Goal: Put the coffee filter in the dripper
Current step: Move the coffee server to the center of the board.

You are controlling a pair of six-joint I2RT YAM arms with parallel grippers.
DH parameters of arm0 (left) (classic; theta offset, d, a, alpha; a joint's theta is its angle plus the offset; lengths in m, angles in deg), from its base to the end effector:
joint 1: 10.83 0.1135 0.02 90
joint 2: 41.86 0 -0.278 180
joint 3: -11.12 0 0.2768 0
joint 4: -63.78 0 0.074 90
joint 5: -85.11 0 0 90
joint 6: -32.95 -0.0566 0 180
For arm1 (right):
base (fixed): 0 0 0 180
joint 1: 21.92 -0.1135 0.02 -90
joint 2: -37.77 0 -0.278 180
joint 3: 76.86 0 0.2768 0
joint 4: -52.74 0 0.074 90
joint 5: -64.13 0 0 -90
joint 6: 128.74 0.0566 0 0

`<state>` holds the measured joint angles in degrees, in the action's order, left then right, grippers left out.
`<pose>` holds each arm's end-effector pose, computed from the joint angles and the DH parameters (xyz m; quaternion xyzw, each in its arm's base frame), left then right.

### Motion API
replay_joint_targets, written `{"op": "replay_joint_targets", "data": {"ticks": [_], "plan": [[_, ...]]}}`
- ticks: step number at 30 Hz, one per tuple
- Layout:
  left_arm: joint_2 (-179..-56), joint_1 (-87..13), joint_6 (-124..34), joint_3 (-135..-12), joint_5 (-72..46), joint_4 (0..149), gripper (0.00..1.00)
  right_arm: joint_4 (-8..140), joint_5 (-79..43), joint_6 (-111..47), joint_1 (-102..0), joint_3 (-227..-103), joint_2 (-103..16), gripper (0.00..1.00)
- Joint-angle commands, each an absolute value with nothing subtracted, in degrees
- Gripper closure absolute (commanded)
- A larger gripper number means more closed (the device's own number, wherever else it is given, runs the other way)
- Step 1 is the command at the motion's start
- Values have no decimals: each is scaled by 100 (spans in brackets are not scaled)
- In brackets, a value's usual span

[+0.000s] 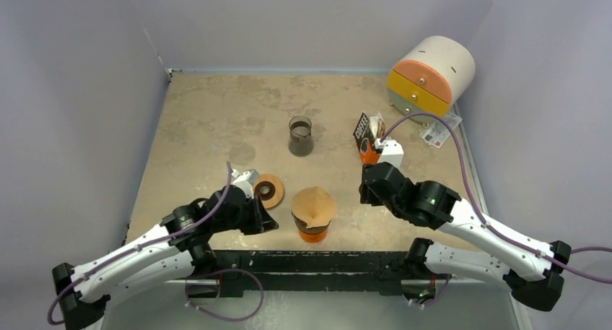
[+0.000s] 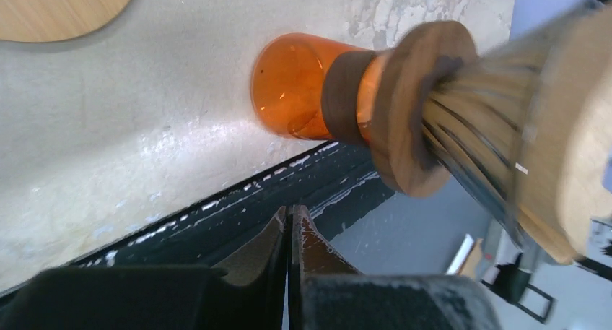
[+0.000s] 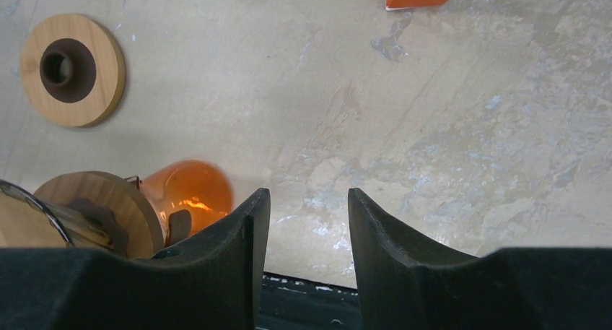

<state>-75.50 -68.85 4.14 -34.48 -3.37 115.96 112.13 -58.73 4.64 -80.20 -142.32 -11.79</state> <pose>0.0855 -0.1341 0.2405 -0.0307 0.9065 -0.3569 0.2233 0.1282 0.1489 0.3173 -0.0035 0.8883 0.1295 0.4407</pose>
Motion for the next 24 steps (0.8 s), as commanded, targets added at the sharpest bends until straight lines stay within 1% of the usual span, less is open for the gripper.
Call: {"op": "replay_joint_targets", "data": {"ticks": [1,5,7,10,17,24], "plan": [[-7902,-6084,641,-2644,-2315,9598,100,10858,-5295,95,-7725,-14201,-1321,53],[-8518,-5730,837,-1992,-3109,8091,100,10858,-5164,38,-7599,-14196,-1330,52],[-8989,-5578,1027,-1641,-3506,7052,100,10863,-5128,38,-7552,-14170,-1305,51],[-9746,-5506,1170,-1419,-3951,5981,100,10910,-5136,25,-7504,-14152,-1238,51],[-11164,-5495,1127,-1533,-4574,4748,100,10953,-5129,-92,-7376,-14218,-1160,50],[-11962,-5503,1240,-1686,-4915,3993,100,11006,-5169,-269,-7256,-14355,-1153,50]]}}
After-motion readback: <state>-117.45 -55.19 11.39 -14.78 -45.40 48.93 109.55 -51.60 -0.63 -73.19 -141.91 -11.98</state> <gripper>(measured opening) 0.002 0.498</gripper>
